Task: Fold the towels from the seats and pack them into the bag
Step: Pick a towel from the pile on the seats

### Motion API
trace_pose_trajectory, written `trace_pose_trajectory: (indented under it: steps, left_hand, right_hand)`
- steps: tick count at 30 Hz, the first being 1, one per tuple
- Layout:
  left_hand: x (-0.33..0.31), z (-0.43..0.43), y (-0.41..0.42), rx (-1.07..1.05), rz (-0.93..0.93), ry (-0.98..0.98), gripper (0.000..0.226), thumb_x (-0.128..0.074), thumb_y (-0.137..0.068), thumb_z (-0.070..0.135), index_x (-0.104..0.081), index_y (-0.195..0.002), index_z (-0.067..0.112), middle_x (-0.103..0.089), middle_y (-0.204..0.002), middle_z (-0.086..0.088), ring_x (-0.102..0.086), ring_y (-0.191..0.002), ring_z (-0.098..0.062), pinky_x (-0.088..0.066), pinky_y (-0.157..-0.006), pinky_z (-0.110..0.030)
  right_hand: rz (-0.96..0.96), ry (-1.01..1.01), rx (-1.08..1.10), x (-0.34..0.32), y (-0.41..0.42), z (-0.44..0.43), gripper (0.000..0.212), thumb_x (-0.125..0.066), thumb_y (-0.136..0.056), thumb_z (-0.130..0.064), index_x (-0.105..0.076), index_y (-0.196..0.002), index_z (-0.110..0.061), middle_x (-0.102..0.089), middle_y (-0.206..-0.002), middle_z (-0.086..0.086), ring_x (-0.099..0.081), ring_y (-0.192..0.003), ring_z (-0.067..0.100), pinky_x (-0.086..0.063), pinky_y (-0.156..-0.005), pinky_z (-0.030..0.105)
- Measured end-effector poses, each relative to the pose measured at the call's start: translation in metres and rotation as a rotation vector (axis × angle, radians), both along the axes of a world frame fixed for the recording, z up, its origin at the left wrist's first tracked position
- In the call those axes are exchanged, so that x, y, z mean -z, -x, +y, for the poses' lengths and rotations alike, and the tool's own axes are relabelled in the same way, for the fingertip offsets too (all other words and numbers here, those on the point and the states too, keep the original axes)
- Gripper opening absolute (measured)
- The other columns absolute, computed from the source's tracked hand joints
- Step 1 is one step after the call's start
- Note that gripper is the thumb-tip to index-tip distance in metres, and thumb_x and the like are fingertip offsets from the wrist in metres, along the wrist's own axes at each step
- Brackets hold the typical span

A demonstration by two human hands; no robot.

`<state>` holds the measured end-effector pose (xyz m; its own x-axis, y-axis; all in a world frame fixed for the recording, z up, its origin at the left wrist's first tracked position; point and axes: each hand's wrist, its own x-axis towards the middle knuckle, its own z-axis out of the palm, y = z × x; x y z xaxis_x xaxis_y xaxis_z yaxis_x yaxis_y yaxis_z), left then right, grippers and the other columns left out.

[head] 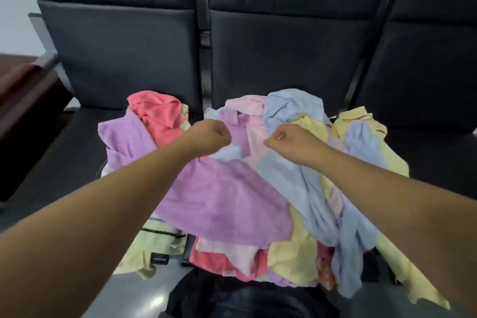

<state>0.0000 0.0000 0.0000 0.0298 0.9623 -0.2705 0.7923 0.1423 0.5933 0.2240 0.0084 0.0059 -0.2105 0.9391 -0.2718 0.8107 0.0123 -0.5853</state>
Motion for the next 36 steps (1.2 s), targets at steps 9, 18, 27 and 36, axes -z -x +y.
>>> trace_pose_trajectory:
  steps: [9,18,27,36]
  left_hand:
    - [0.128,-0.001,0.0,0.168,-0.024,0.019,0.035,-0.068,-0.094,0.028,-0.063,-0.128,0.03,-0.062,-0.11,0.008,-0.058,-0.096,-0.014,-0.04,-0.08,-0.022]
    - [0.113,-0.025,0.011,0.187,-0.076,-0.283,0.027,-0.079,-0.085,0.03,-0.058,-0.081,0.013,-0.052,-0.073,0.008,-0.045,-0.064,-0.004,-0.037,-0.062,-0.022]
    - [0.033,-0.118,-0.005,0.135,-0.088,-0.558,0.015,-0.072,-0.089,0.023,-0.059,-0.085,0.016,-0.053,-0.07,0.01,-0.043,-0.058,0.0,-0.036,-0.055,-0.014]
    - [-0.092,-0.217,-0.017,0.147,0.122,-0.681,0.026,-0.074,-0.088,0.032,-0.06,-0.074,0.015,-0.047,-0.062,0.005,-0.04,-0.058,-0.012,-0.032,-0.056,-0.028]
  right_hand:
    - [-0.331,-0.176,-0.296,0.102,0.012,-0.012,0.051,-0.064,-0.084,-0.064,-0.063,-0.126,-0.034,-0.054,-0.119,0.0,-0.051,-0.116,0.022,-0.032,-0.102,0.04]
    - [-0.105,-0.419,-0.264,0.105,0.012,-0.031,0.013,-0.064,-0.095,-0.034,-0.066,-0.091,-0.022,-0.056,-0.099,0.002,-0.051,-0.104,0.024,-0.041,-0.094,0.042]
    - [0.423,-0.474,-0.069,0.031,0.001,-0.114,0.013,-0.066,-0.094,-0.018,-0.059,-0.085,-0.012,-0.046,-0.058,-0.013,-0.043,-0.044,-0.005,-0.031,-0.047,0.011]
    - [0.551,-0.609,0.012,-0.096,-0.03,-0.214,0.01,-0.074,-0.091,-0.022,-0.07,-0.089,-0.014,-0.064,-0.075,-0.006,-0.056,-0.068,0.006,-0.044,-0.059,0.018]
